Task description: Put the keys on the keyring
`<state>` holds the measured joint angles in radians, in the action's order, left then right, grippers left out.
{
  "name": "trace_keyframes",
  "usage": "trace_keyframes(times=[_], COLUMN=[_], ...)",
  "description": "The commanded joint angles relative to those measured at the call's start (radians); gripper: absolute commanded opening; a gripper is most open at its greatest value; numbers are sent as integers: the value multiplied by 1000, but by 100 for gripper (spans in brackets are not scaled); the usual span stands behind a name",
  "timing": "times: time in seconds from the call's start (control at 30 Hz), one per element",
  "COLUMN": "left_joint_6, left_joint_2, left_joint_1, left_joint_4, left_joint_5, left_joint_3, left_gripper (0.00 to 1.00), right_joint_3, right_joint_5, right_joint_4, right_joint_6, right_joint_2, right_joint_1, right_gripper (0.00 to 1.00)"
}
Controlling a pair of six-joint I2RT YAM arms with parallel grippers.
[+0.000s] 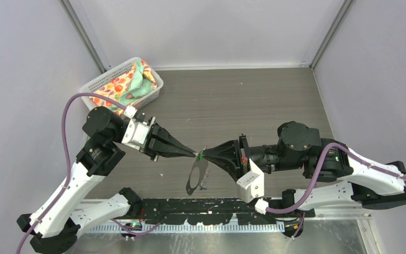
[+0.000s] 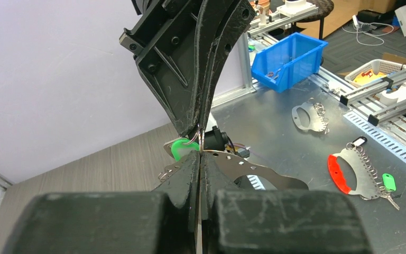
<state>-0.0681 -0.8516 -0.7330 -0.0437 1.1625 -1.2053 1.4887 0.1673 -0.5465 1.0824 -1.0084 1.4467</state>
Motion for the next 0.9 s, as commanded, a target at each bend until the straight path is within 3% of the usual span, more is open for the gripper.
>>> trace_keyframes(times=[0.0,0.87], left_joint_6=[13,177], left_joint_2=[20,7], left_joint_1=[-5,-5], left_joint_4=[21,-154], left_joint_5=[-21,-39], left_joint_3=[-4,-26], left_gripper=[0,0], right_joint_3=[1,57], right_joint_5=[-5,24], right_joint_4=[41,13], right_joint_6=[-19,-6], right_joint_2=[5,-30], right_joint_1=[3,2], right_gripper=[1,1])
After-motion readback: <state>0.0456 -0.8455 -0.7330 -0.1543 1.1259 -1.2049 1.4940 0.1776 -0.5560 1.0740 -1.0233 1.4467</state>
